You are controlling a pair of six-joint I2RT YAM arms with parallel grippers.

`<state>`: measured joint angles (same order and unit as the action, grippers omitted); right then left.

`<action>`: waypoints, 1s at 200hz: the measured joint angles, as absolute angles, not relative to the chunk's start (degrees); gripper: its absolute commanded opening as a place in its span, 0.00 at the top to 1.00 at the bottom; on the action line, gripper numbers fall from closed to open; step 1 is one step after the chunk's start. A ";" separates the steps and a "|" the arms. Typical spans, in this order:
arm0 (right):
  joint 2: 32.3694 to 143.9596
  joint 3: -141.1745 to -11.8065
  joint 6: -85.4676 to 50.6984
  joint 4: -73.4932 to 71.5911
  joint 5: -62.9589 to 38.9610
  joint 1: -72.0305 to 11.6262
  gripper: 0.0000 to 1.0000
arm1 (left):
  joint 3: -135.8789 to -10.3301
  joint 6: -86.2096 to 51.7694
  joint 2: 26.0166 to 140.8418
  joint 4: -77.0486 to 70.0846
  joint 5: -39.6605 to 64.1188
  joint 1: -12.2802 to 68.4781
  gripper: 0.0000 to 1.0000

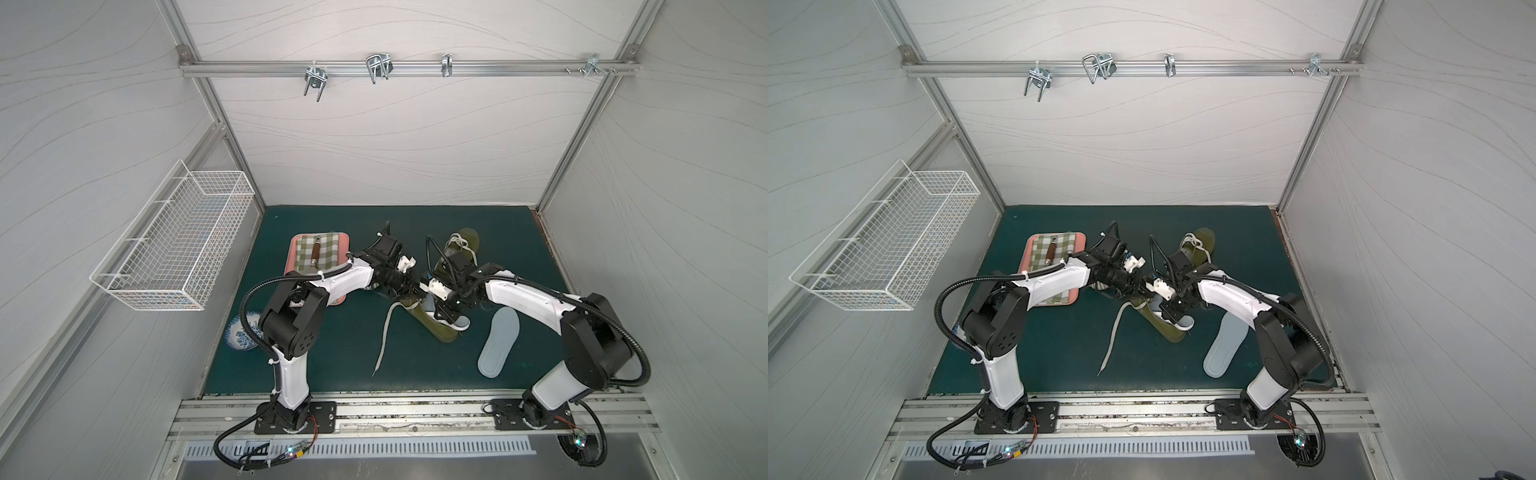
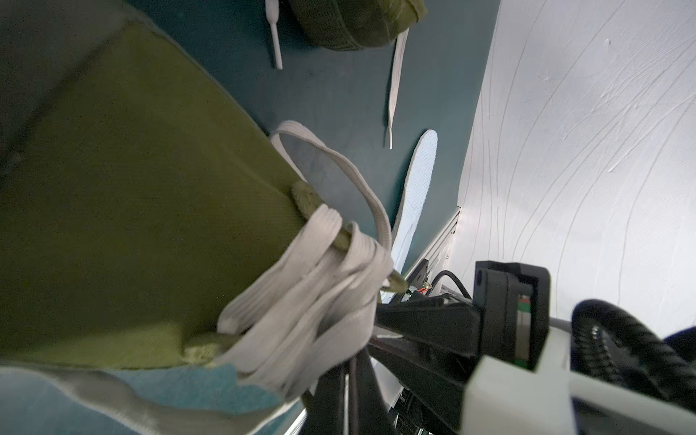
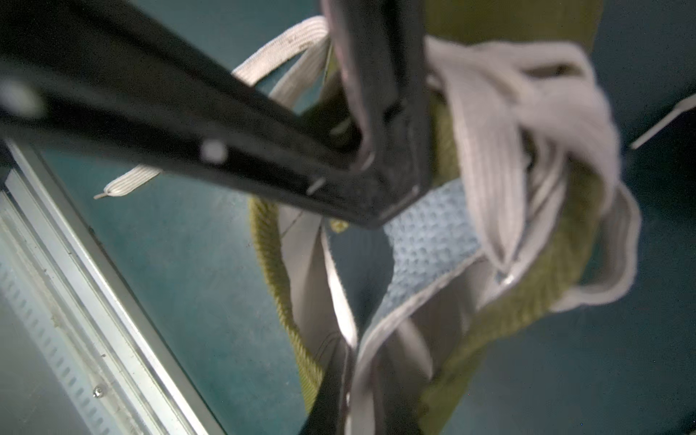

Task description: Insert the insole into the shoe

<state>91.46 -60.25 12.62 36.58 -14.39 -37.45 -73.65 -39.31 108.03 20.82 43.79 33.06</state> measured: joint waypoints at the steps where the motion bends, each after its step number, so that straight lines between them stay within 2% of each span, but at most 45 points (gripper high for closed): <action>1: 91.46 -60.25 12.60 36.45 -14.28 -37.47 0.88 | -73.60 -39.33 108.03 20.73 43.79 33.06 1.00; 29: 91.44 -59.92 11.97 34.48 -13.58 -37.82 0.82 | -72.38 -39.68 108.03 18.90 43.77 33.04 1.00; 45: 91.44 -59.40 11.75 33.78 -13.08 -38.06 0.64 | -71.55 -39.88 108.03 18.06 43.86 33.04 1.00; 74: 90.87 -59.24 11.46 33.87 -11.22 -39.38 0.44 | -71.09 -39.94 108.03 17.56 44.05 33.04 1.00; 119: 87.42 -59.37 10.24 36.58 -8.73 -42.13 0.20 | -71.11 -39.48 108.03 18.28 43.97 33.06 1.00; 125: 87.05 -59.44 10.20 37.19 -8.32 -42.41 0.10 | -71.11 -39.42 108.03 18.44 43.94 33.06 1.00; 132: 86.63 -59.61 10.02 37.95 -7.90 -42.63 0.05 | -71.11 -39.40 108.01 18.57 43.92 33.06 1.00; 146: 85.62 -59.72 8.78 39.20 -6.96 -42.89 0.01 | -71.11 -39.38 108.01 18.61 43.86 33.06 1.00; 200: 83.40 -60.93 7.68 44.75 -3.25 -43.05 0.01 | -71.22 -39.38 107.94 18.85 43.72 33.08 1.00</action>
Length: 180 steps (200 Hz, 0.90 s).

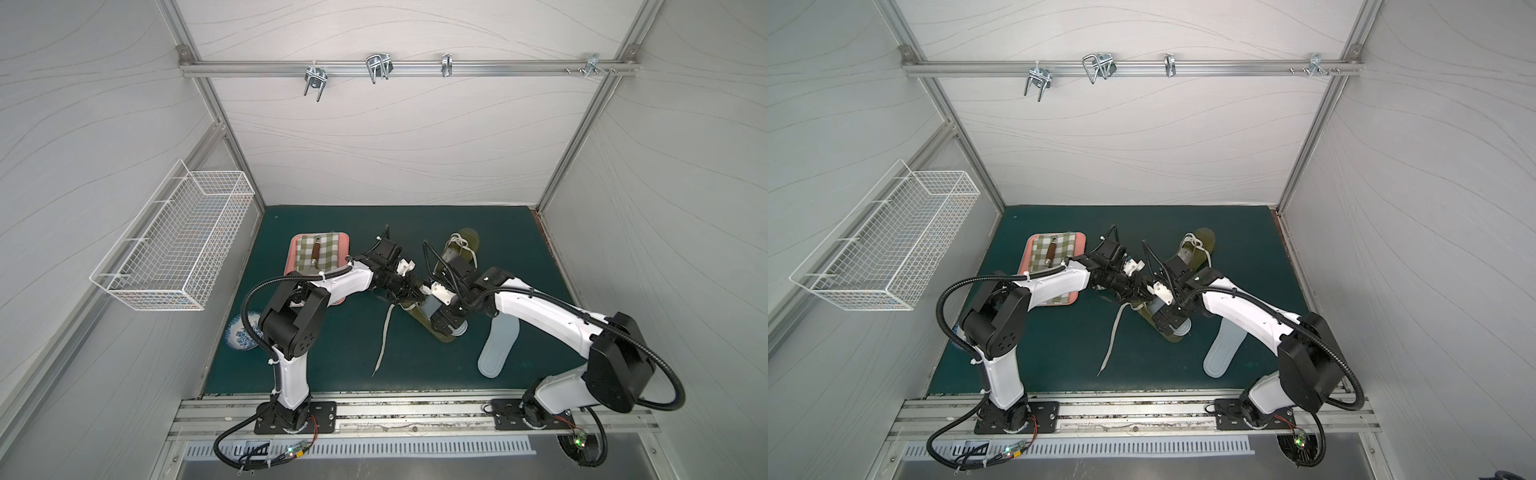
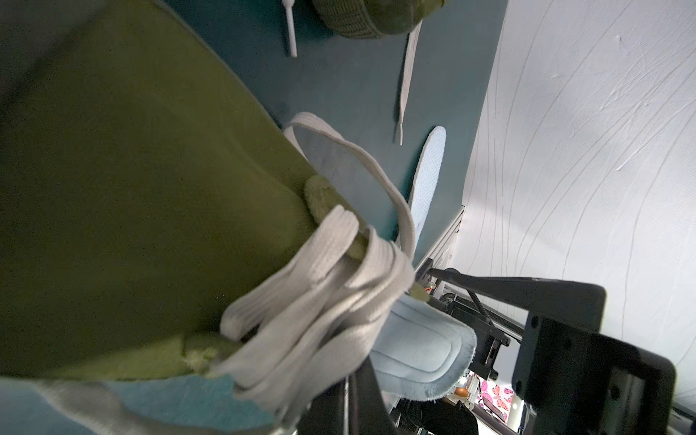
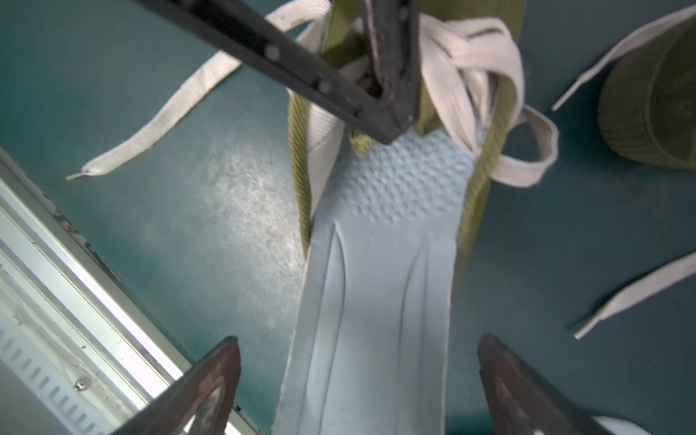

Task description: Insert the insole into the shoe

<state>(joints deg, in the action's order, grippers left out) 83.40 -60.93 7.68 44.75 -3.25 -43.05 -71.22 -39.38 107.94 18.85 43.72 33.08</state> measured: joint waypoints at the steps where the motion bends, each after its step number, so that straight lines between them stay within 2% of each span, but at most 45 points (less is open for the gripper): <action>1: 83.40 -60.95 7.66 44.84 -3.18 -43.07 0.01 | -71.22 -39.38 107.94 18.87 43.72 33.08 1.00; 32: 83.40 -61.01 7.73 47.59 -0.95 -43.97 0.02 | -71.22 -39.38 107.63 19.16 43.53 33.06 1.00; 66: 83.44 -61.01 7.75 49.50 2.66 -48.95 0.04 | -71.22 -39.38 107.61 19.31 43.51 33.06 1.00; 110: 84.18 -61.01 7.31 50.28 6.94 -50.00 0.27 | -71.22 -39.38 107.59 19.57 43.51 33.06 1.00; 140: 84.16 -60.99 7.42 50.24 8.05 -50.02 0.35 | -71.22 -39.27 107.42 19.68 43.46 33.06 1.00; 180: 84.16 -60.66 7.42 49.82 8.05 -50.00 0.58 | -71.22 -39.24 107.35 19.77 43.46 33.06 1.00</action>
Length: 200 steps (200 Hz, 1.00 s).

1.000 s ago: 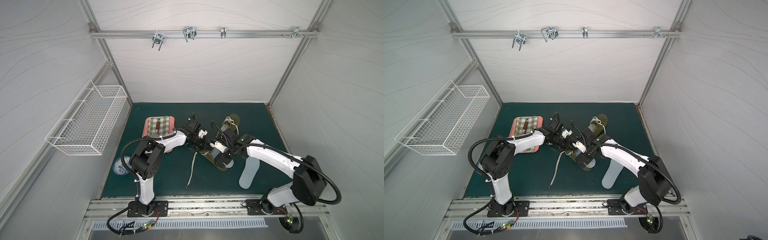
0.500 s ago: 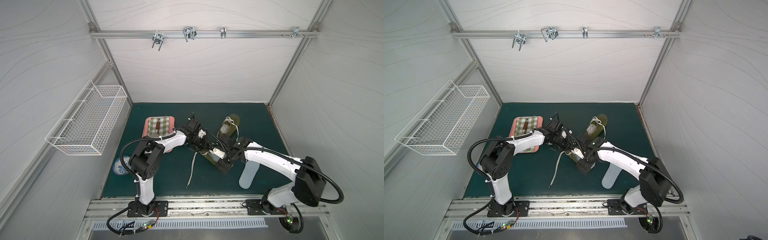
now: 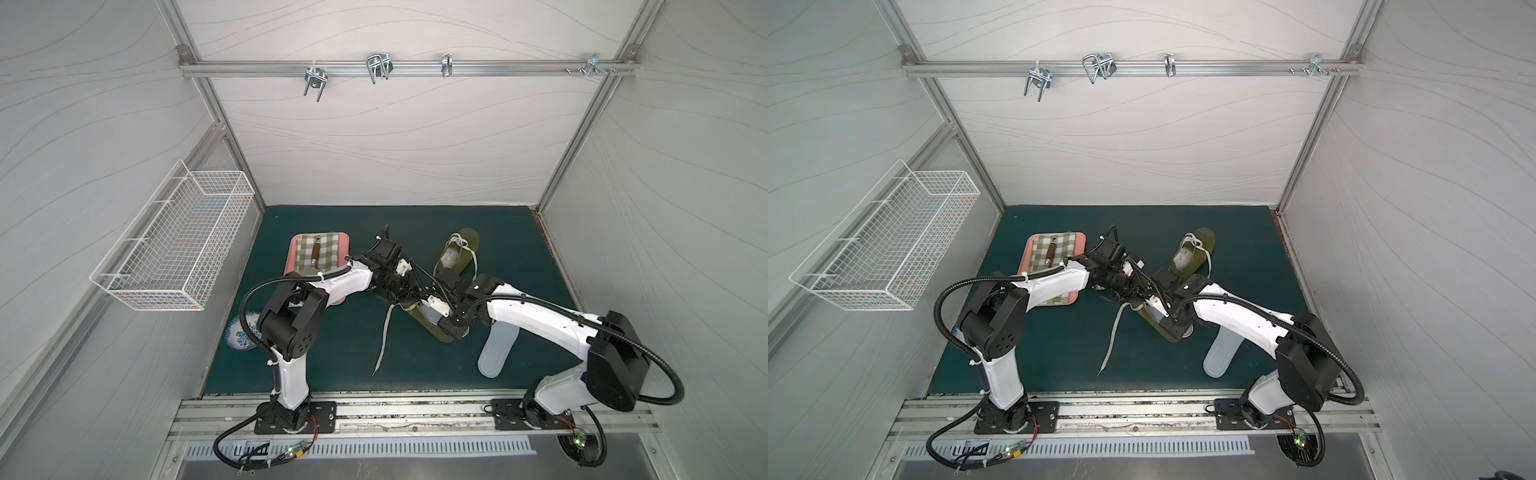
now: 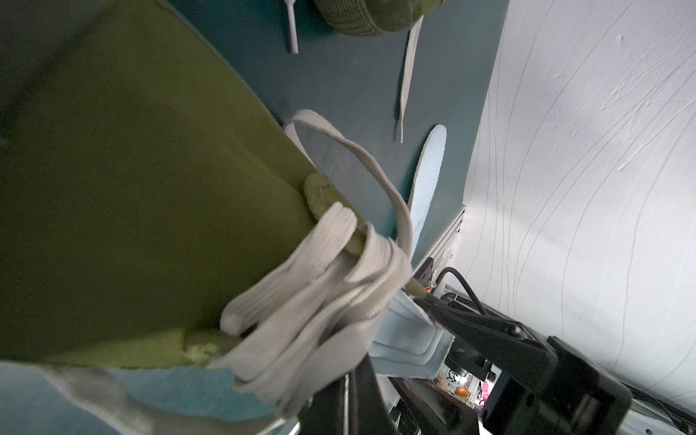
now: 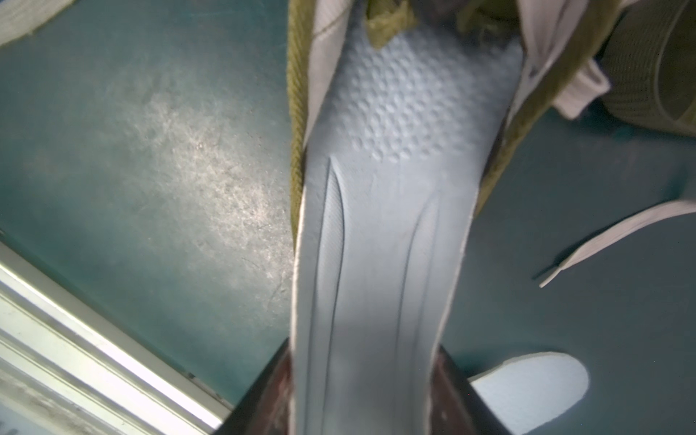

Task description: Insert the insole into the shoe

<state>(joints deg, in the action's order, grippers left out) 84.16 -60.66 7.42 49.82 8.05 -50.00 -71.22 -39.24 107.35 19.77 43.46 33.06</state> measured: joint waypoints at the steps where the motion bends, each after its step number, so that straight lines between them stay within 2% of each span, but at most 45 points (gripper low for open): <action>1: 84.16 -60.66 7.64 49.76 8.03 -50.00 0.59 | -71.22 -39.24 107.35 19.79 43.46 33.06 1.00; 50: 84.05 -60.66 7.46 48.60 6.11 -48.51 0.78 | -71.22 -39.22 107.18 20.14 43.46 33.06 1.00; 88: 84.05 -60.27 7.51 47.86 4.82 -47.46 0.86 | -71.22 -39.24 107.15 20.14 43.46 33.06 1.00; 146: 85.52 -60.01 7.14 45.60 1.96 -45.52 0.95 | -71.22 -39.38 106.85 20.14 43.42 33.06 1.00; 200: 91.05 -64.97 5.21 45.54 -1.41 -41.93 0.96 | -71.22 -39.88 106.83 19.79 43.53 33.10 1.00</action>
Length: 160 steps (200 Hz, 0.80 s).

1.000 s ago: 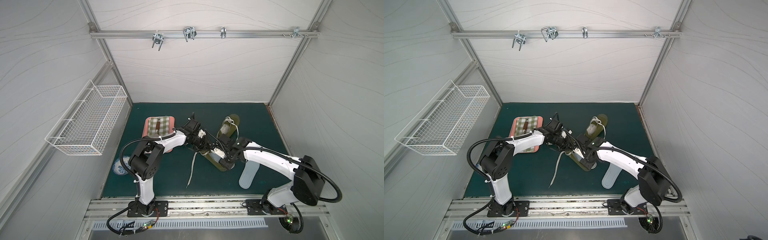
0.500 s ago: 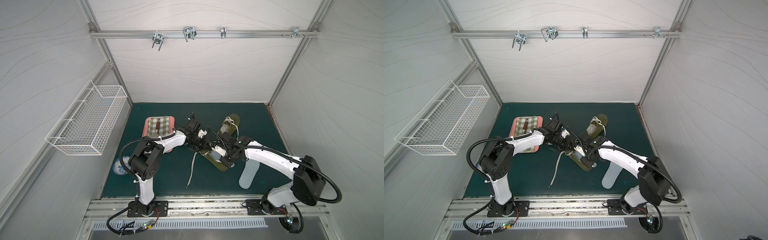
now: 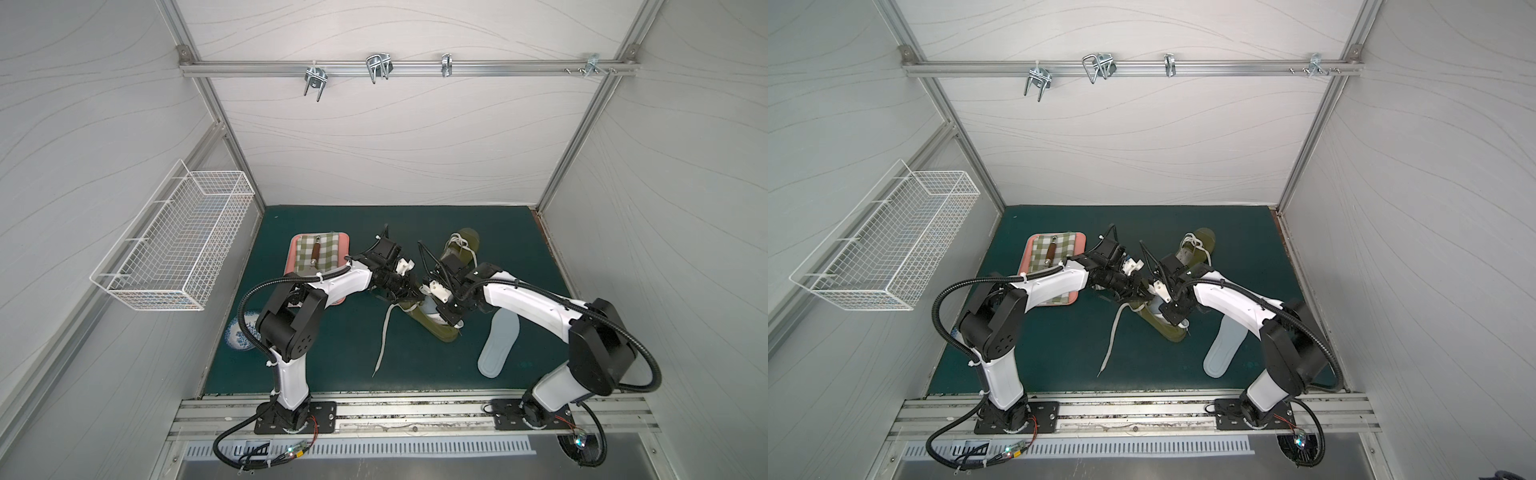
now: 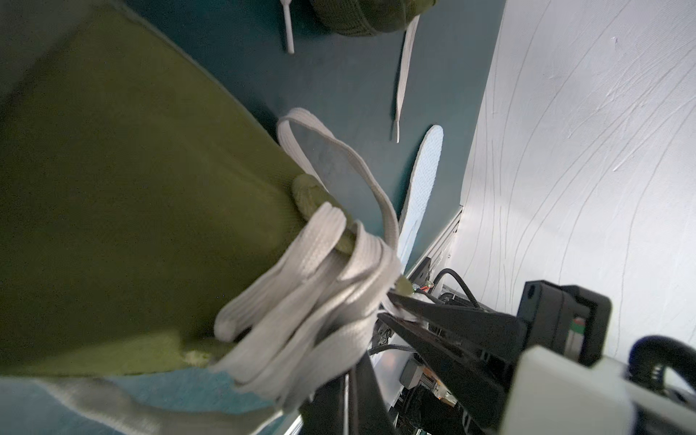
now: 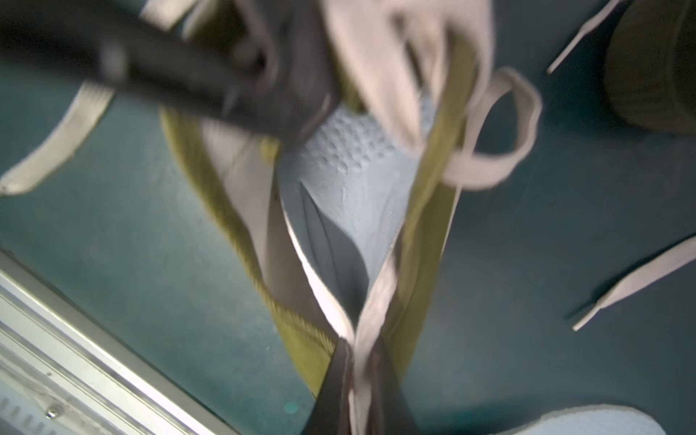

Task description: Insert the insole into the shoe

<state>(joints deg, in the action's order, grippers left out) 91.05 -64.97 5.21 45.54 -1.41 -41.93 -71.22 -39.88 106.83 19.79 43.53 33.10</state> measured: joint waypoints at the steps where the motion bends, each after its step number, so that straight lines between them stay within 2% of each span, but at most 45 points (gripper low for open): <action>1: 91.26 -65.21 5.17 45.54 -1.41 -41.89 0.96 | -71.22 -39.88 106.83 19.77 43.53 33.10 1.00; 62: 93.14 -66.22 4.32 44.27 -2.35 -42.37 0.96 | -71.22 -40.77 106.83 18.98 43.53 33.19 1.00; 111: 92.75 -61.52 4.99 37.82 -3.36 -42.24 0.97 | -70.87 -40.82 106.83 18.50 43.77 33.32 1.00; 143: 91.59 -59.02 6.24 34.57 -3.75 -41.58 0.94 | -69.97 -40.82 106.83 17.41 43.83 33.30 1.00; 160: 90.89 -57.78 6.48 32.99 -4.12 -41.17 0.87 | -69.58 -40.82 106.83 16.99 44.12 33.32 1.00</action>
